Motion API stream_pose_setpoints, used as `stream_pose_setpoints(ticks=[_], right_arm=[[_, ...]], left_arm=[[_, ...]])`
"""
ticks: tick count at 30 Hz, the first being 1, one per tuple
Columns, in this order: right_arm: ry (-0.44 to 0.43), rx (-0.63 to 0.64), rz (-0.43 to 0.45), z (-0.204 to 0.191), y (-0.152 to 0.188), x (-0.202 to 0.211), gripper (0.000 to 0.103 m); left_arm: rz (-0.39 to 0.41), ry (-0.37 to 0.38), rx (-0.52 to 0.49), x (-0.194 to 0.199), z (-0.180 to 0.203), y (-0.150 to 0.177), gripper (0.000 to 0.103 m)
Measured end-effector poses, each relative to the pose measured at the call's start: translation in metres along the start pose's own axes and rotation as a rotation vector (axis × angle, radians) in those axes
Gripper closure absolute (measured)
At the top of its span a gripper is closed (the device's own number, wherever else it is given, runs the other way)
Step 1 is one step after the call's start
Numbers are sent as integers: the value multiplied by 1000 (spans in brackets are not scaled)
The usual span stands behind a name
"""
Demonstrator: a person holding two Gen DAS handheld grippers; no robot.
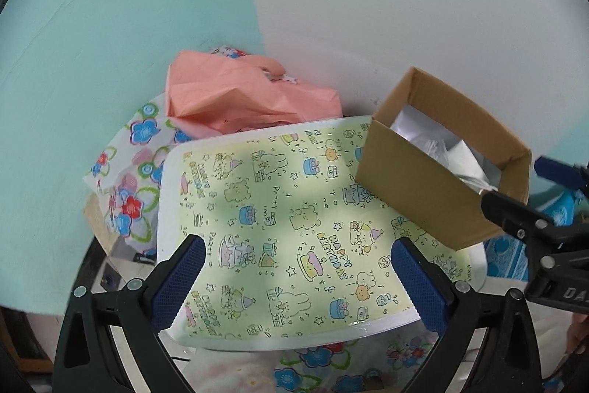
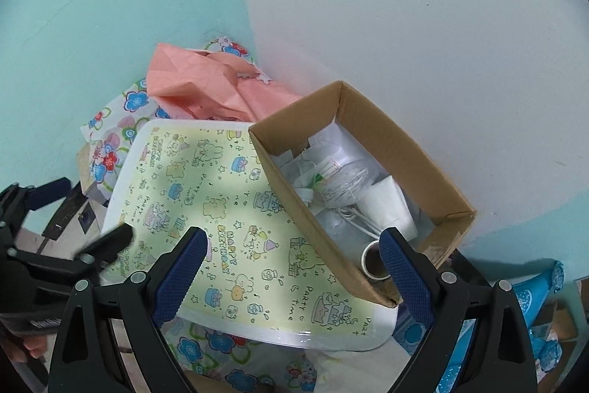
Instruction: Organize objects
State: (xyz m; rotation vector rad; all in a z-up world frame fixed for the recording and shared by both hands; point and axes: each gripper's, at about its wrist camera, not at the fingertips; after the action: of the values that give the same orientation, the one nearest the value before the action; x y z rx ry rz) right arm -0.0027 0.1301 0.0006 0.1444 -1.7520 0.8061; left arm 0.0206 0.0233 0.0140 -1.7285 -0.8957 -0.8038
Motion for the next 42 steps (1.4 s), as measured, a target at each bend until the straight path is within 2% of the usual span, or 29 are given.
stream_pose_setpoints(ticks=[10, 19, 42], right_arm=[[-6, 7, -35, -5, -6, -11, 7], [1, 12, -44, -4, -10, -17, 7], [-16, 11, -63, -11, -8, -25, 7]], left_arm=[[-15, -5, 33, 12, -1, -9, 0], [-47, -11, 48, 3, -1, -14, 0], [-68, -13, 79, -2, -11, -9, 0]])
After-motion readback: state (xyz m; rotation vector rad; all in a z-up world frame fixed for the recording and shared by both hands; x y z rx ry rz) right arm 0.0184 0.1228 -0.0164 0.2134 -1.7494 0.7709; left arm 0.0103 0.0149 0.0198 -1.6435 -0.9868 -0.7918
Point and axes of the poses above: each gripper's, at about its wrist camera, not at the fingertips, and x roughly against the way its jaws point, z to its right, y to its underside, and after that the axes turned 7 degrees about -y, right-handed
